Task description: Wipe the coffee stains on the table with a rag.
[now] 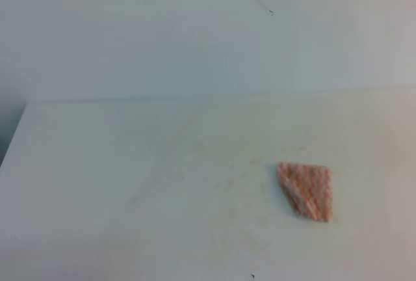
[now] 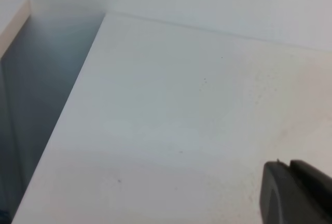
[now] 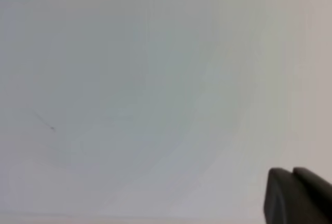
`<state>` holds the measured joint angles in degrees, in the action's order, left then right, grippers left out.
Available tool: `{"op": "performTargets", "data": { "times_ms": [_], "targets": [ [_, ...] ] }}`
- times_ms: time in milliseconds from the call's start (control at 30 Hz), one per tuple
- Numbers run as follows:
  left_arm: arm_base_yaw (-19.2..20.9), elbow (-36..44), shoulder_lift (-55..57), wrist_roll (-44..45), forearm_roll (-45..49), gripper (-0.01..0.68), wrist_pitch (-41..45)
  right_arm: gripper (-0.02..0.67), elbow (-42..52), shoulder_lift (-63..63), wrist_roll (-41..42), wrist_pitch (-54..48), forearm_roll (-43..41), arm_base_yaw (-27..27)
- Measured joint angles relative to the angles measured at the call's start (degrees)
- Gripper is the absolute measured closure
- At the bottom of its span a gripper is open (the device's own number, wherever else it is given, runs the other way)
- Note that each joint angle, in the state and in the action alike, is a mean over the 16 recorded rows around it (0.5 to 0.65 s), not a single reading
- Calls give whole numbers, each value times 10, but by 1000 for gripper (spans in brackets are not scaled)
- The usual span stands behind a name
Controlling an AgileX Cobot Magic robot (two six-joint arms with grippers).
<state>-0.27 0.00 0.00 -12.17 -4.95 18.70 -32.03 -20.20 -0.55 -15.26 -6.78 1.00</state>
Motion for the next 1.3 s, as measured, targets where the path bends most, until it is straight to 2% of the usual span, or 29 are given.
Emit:
{"op": "performTargets", "data": {
  "times_ms": [167,333,467,700,1300],
  "targets": [
    [0,0,0,0,0,674,0,652,149,100,-16,86,3,-40],
    [0,0,0,0,0,674,0,652,264,170,-38,86,5,-58],
    [0,0,0,0,0,674,0,652,318,202,-56,58,5,-60],
    [0,0,0,0,0,674,0,652,337,220,-71,-14,3,-60],
    [0,0,0,0,0,674,0,652,339,220,-71,-19,2,-54]
  ]
}}
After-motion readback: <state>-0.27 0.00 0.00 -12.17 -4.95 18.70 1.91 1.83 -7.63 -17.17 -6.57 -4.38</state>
